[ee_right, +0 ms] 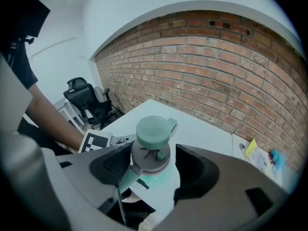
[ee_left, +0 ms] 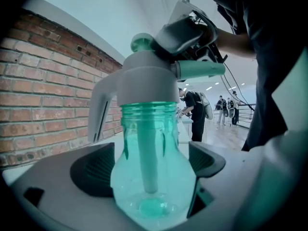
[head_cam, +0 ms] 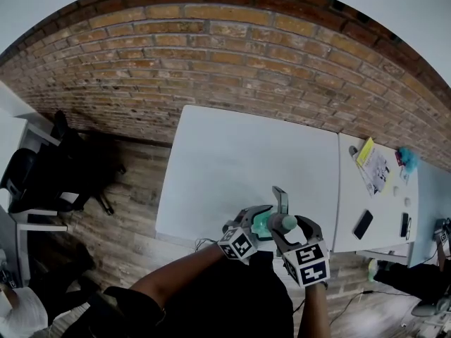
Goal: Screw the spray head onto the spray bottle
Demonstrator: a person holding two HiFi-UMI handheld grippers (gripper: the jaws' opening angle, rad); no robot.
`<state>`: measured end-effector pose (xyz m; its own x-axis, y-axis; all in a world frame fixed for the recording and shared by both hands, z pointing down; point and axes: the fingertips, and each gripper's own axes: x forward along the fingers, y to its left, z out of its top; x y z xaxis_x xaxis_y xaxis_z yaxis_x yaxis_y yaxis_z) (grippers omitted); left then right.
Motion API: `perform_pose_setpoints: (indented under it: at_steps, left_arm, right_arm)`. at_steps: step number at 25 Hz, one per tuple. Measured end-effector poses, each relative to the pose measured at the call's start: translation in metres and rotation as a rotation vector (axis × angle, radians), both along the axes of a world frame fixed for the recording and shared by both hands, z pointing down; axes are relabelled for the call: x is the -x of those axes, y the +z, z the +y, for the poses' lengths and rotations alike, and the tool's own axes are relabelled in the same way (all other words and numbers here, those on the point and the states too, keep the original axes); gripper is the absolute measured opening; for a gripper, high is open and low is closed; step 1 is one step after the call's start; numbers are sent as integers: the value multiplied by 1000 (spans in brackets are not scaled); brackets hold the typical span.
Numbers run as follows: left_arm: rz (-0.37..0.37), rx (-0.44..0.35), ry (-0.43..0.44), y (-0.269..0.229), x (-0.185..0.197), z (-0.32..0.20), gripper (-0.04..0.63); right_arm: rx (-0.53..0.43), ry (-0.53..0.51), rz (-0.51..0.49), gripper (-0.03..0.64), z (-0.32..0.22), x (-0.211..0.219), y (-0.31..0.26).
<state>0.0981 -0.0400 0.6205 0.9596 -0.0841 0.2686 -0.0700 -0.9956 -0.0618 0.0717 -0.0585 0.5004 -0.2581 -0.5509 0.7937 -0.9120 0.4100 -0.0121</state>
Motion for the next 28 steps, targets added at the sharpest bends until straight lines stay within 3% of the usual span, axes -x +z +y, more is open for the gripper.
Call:
perform_pose_setpoints:
  at_steps: [7, 18, 28]
  left_arm:
    - [2, -1, -6, 0, -1, -1, 480]
    - [11, 17, 2, 4, 5, 2, 480]
    - [32, 18, -35, 10, 16, 3, 485]
  right_arm:
    - [41, -100, 40, 273, -1, 4, 8]
    - [62, -512, 66, 270, 3, 11, 12]
    - [82, -785, 86, 270, 6, 13, 13]
